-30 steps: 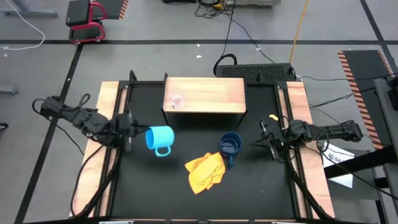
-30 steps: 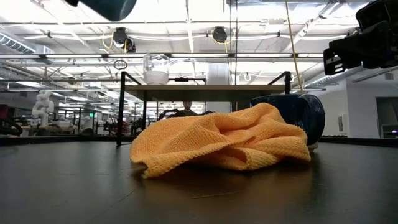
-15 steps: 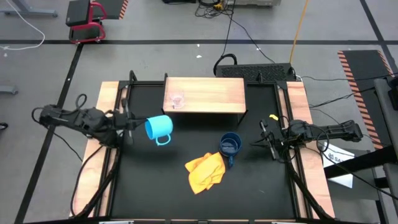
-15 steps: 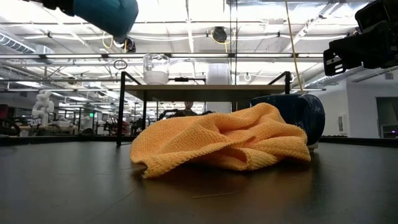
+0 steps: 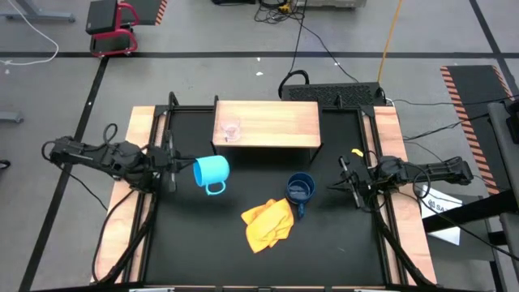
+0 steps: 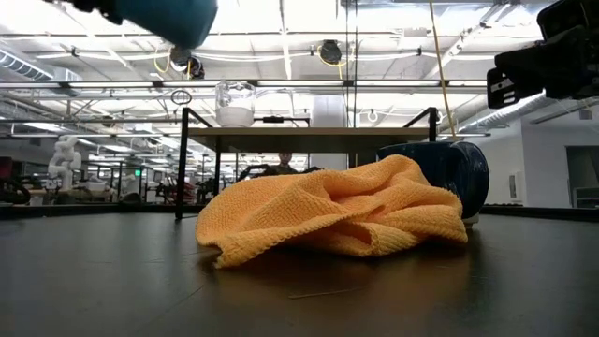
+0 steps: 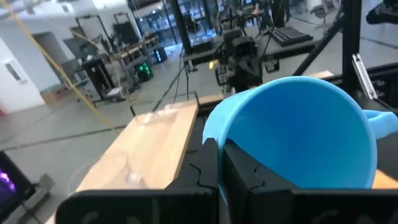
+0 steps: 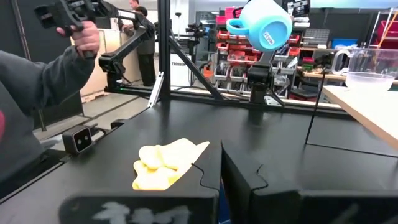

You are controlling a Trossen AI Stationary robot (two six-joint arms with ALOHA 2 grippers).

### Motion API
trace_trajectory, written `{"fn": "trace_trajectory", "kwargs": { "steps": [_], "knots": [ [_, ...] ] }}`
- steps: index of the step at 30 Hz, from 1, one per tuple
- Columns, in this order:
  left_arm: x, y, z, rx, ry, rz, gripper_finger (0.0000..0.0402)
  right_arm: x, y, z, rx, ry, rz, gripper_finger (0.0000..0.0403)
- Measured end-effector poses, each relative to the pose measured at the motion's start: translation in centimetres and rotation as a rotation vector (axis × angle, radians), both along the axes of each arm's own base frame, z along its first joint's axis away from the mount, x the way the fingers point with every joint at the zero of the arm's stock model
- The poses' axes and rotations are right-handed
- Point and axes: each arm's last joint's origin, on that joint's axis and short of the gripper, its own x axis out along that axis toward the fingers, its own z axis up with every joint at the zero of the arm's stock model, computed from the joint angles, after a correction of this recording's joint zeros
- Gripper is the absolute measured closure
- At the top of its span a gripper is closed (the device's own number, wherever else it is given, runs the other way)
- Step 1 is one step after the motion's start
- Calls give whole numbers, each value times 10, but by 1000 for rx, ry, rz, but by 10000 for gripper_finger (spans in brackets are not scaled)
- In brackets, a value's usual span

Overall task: Stack small to large cups/mugs on shelf
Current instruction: Put the light blue mug on the shelf

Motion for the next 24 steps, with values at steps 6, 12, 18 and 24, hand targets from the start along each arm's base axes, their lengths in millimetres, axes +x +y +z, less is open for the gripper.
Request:
{"fn": "trace_trajectory", "kwargs": {
  "steps": [6, 12, 18, 24],
  "knots": [
    [33, -4, 6, 101, -28, -11, 398, 0, 0, 0, -9, -3, -1, 403],
    [54, 12, 27, 128, -49, 33, 398, 0, 0, 0, -9, -2, 0, 403],
    [70, 37, 53, 120, -45, 35, 398, 0, 0, 0, -9, 1, 0, 403],
    [82, 64, 81, 98, -17, 37, 398, 0, 0, -1, -9, 3, 0, 403]
  ]
}}
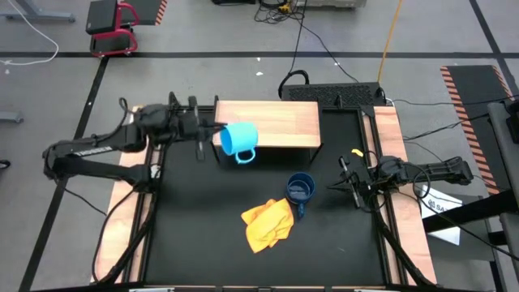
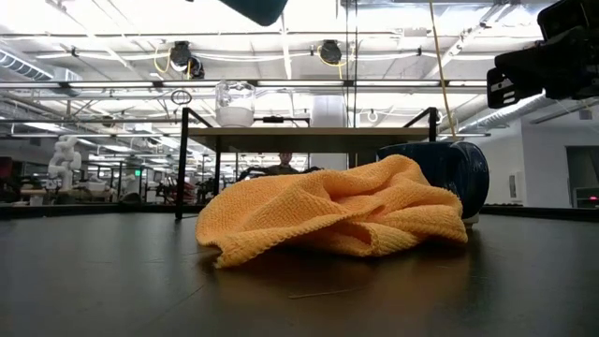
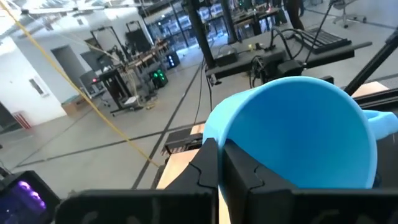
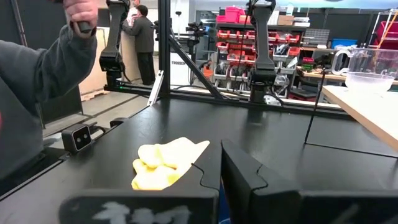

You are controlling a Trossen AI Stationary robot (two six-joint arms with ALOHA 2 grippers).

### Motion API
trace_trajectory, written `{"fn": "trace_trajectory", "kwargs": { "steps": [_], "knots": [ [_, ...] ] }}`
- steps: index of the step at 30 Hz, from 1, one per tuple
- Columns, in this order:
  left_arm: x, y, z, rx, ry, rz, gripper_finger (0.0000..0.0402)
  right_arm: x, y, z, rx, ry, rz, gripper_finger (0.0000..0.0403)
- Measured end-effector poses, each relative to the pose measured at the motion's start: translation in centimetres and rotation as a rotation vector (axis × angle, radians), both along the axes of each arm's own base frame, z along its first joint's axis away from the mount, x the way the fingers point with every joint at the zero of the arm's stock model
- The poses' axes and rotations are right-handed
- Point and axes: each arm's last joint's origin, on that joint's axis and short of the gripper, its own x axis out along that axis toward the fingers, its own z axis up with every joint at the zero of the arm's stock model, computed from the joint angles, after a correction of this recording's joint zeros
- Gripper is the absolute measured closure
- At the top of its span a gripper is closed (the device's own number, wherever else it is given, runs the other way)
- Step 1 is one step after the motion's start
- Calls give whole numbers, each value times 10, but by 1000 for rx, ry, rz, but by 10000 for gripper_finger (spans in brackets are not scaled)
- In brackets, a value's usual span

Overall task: Stack small to large cups/mugs on shelf
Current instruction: Put the light blue mug on the shelf

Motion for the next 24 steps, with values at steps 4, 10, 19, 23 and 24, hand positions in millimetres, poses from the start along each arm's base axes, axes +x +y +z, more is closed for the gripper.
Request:
{"fn": "trace_trajectory", "kwargs": {
  "steps": [4, 10, 19, 23, 24],
  "knots": [
    [8, 18, 17, -23, 27, 13, 398, 0, 0, 0, 0, -1, 0, 403],
    [20, 45, 37, -44, 52, -4, 398, 0, 0, 0, 9, 0, 0, 403],
    [42, 86, 51, -66, 117, -46, 398, 0, 0, 0, 25, 7, 0, 403],
    [56, 100, 60, -94, 163, -52, 398, 0, 0, 0, 25, 7, 0, 403],
    [58, 102, 63, -91, 177, -54, 398, 0, 0, 0, 25, 8, 0, 403]
  ]
}}
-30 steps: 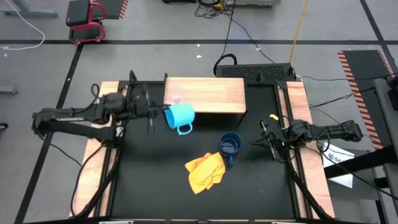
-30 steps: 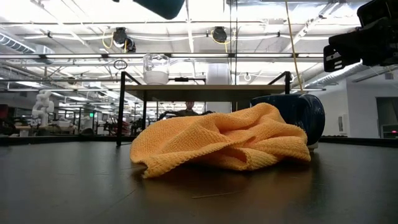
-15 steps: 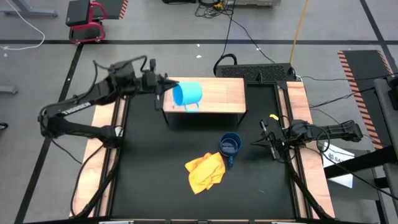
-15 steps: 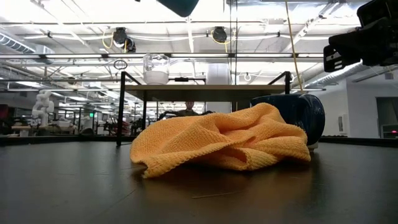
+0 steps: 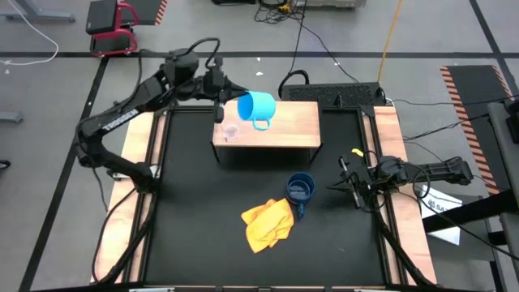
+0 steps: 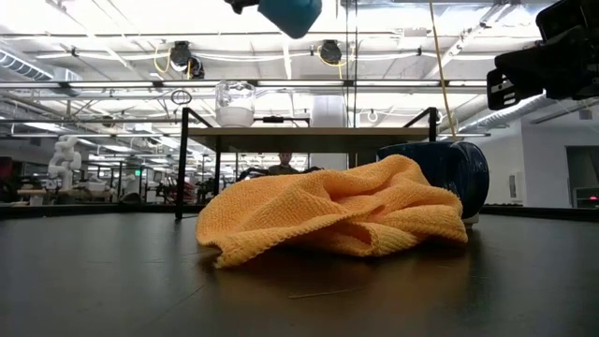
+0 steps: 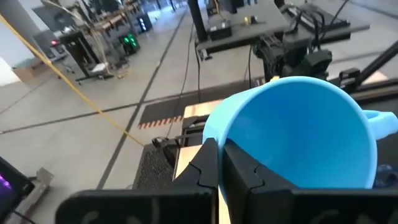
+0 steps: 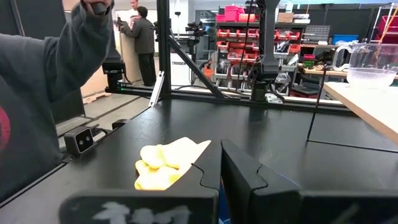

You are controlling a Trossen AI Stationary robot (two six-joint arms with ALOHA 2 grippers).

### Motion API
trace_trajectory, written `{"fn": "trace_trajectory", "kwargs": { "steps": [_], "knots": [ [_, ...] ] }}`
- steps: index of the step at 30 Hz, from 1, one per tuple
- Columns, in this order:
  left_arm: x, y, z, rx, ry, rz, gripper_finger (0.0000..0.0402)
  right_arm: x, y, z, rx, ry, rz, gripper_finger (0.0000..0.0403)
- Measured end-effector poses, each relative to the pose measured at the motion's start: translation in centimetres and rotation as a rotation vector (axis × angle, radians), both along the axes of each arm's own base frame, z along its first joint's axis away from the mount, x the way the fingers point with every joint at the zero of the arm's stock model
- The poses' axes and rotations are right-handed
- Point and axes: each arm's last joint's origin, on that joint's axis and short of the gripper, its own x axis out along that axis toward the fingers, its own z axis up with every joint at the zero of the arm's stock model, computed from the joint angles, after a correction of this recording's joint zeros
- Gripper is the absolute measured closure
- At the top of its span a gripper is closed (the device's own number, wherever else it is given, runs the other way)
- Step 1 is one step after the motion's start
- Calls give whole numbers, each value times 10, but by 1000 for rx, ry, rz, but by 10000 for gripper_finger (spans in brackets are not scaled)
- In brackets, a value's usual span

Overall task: Stack small to large cups/mugs on shelf
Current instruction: Put the light blue mug on the shelf

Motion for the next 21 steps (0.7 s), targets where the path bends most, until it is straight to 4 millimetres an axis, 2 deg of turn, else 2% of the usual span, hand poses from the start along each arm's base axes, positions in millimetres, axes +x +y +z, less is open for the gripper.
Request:
{"fn": "trace_trajectory", "kwargs": {
  "steps": [10, 21],
  "knots": [
    [10, 22, 22, 41, 158, -7, 398, 0, 0, 0, 2, 1, -4, 403],
    [35, 50, 17, 73, 288, -37, 398, 0, 0, 0, 10, 3, -7, 403]
  ]
}}
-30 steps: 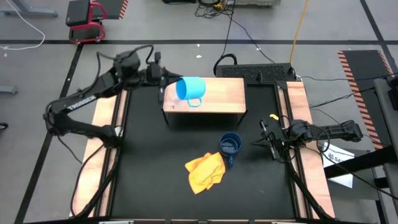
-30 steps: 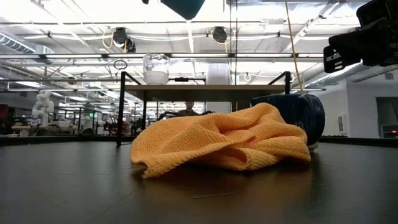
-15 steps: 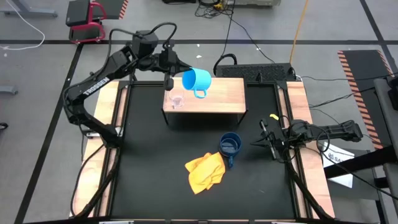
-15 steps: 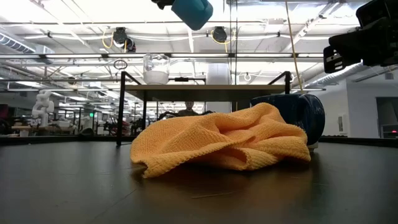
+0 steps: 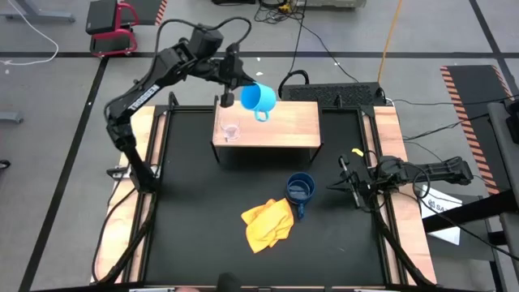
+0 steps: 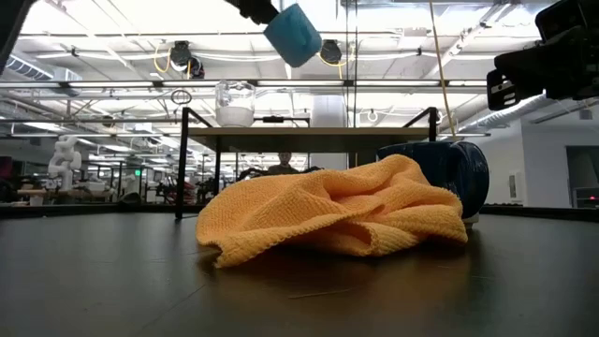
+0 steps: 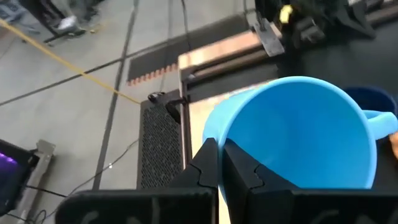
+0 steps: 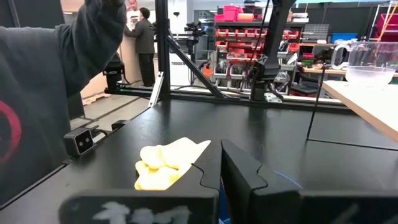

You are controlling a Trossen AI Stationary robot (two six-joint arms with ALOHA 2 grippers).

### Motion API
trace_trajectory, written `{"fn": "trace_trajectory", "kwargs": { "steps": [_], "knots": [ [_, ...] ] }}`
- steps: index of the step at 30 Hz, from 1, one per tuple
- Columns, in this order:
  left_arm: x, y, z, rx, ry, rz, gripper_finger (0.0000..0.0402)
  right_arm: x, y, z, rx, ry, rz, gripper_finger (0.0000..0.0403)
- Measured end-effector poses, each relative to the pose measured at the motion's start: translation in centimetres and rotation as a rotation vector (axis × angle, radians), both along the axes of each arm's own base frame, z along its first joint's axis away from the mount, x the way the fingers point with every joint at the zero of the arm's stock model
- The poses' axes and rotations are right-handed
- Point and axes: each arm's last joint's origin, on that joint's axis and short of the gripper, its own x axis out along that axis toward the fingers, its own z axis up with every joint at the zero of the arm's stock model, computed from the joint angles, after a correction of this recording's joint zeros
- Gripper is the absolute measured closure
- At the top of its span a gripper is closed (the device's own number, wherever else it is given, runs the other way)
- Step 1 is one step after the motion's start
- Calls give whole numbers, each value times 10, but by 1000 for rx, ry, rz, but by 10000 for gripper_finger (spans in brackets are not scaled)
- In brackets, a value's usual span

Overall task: Stack small to large cups/mugs on shelf
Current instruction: Put the light blue mug on the shelf

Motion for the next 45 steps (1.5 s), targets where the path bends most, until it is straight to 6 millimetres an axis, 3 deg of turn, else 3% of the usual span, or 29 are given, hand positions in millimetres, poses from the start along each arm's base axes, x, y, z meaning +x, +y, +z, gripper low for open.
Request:
{"fn": "trace_trajectory", "kwargs": {
  "steps": [9, 15, 22, 29, 40, 45],
  "knots": [
    [22, 20, -21, 15, 115, -14, 398, 0, 0, 0, -11, -3, -2, 403],
    [28, 25, -16, 44, 93, -19, 398, 0, -1, 0, -12, -3, -54, 403],
    [28, 21, -14, 36, 76, -107, 398, 0, -1, 0, -13, -4, -53, 403],
    [25, 14, -33, 18, 257, -153, 398, 0, -1, 0, -3, -1, -53, 403],
    [48, -8, -49, 67, 352, -246, 398, 0, -1, 0, -12, -3, -53, 403],
    [53, -5, -52, 87, 361, -219, 398, 0, -1, 0, -20, -6, -53, 403]
  ]
}}
